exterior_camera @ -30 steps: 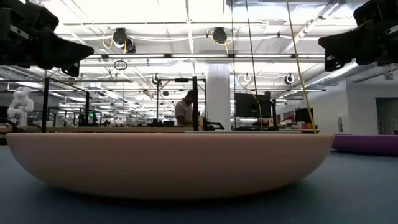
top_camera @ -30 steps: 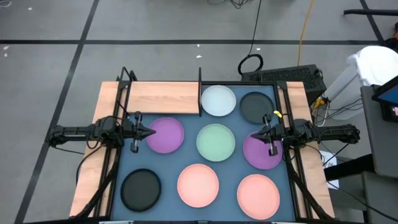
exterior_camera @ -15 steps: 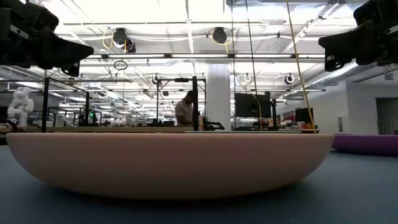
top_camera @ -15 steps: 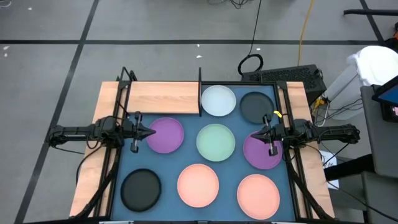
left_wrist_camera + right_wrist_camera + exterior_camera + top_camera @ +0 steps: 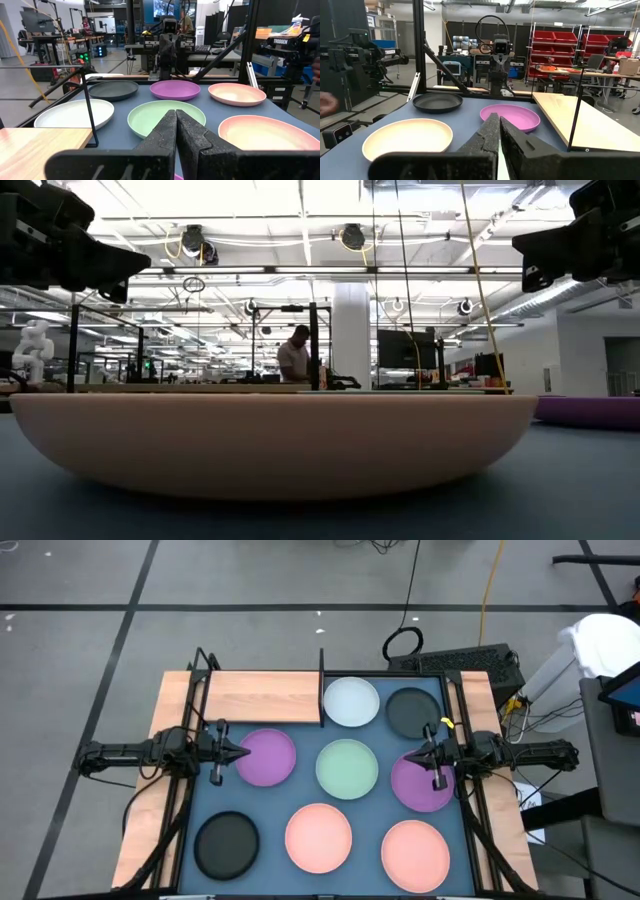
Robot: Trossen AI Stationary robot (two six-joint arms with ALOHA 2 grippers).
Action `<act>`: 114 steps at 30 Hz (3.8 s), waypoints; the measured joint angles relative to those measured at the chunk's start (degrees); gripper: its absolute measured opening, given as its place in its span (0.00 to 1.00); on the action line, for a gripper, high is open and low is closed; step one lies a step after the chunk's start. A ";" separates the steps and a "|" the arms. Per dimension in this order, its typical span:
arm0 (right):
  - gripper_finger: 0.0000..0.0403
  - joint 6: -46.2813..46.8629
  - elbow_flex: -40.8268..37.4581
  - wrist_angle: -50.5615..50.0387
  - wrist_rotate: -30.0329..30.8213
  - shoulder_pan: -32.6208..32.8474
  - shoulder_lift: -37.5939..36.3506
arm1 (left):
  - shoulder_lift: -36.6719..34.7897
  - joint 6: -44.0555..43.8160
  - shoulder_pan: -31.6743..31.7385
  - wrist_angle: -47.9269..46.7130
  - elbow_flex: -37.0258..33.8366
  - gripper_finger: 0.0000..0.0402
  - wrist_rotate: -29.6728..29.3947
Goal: Place and stack plates onto a shelf
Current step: Put the light green plate on the shelf
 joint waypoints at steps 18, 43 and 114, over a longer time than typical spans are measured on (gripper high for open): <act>0.00 1.81 0.01 -1.31 -1.79 0.04 1.61 | 0.00 0.00 0.02 0.01 -0.01 0.02 0.02; 0.00 0.94 12.24 2.78 1.78 0.04 13.98 | 0.01 0.02 0.02 0.02 -0.01 0.02 0.02; 0.00 16.58 81.58 -36.57 18.67 17.72 73.83 | 0.65 -12.76 -0.16 5.31 1.24 0.02 -0.70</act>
